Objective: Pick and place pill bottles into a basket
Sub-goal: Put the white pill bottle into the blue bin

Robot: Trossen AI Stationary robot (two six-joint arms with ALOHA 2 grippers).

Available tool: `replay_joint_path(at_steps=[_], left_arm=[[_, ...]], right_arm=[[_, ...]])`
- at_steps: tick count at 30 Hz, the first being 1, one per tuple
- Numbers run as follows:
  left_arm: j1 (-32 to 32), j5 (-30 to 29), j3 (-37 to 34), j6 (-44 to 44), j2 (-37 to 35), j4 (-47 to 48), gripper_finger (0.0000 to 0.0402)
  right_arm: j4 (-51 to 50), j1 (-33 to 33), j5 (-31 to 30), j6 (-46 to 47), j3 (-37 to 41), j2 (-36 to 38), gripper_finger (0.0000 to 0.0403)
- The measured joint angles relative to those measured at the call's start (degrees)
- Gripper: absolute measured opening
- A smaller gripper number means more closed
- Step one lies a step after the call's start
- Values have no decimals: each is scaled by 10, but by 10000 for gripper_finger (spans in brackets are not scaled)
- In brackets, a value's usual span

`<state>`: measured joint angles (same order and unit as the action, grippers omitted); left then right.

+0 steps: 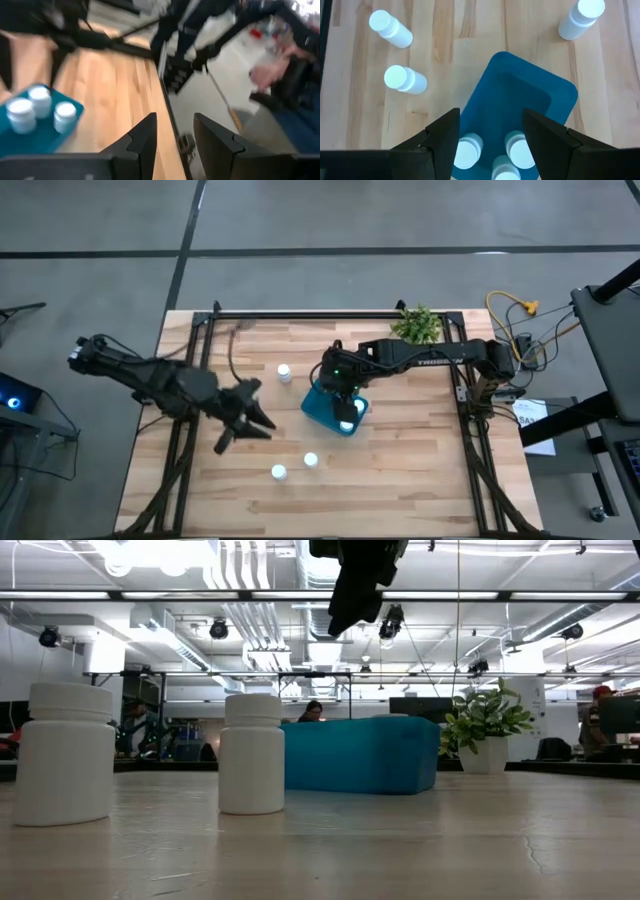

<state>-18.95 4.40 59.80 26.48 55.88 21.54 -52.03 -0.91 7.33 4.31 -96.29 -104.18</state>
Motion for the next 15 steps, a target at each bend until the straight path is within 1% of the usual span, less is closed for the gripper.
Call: replay_joint_path(at_steps=[4, 8, 11, 15], left_arm=[[-33, 0, 10, 6, 45, 21, 112], [-64, 0, 13, 54, 80, 19, 112], [-88, 0, 15, 66, 107, 18, 112], [-97, 0, 27, 81, 143, 21, 112]], right_arm=[[-1, -2, -17, 15, 0, 6, 206], [0, -4, -44, 23, 0, 18, 206], [-1, -8, -55, 32, 0, 29, 205], [-1, -10, -74, 51, 0, 46, 205]])
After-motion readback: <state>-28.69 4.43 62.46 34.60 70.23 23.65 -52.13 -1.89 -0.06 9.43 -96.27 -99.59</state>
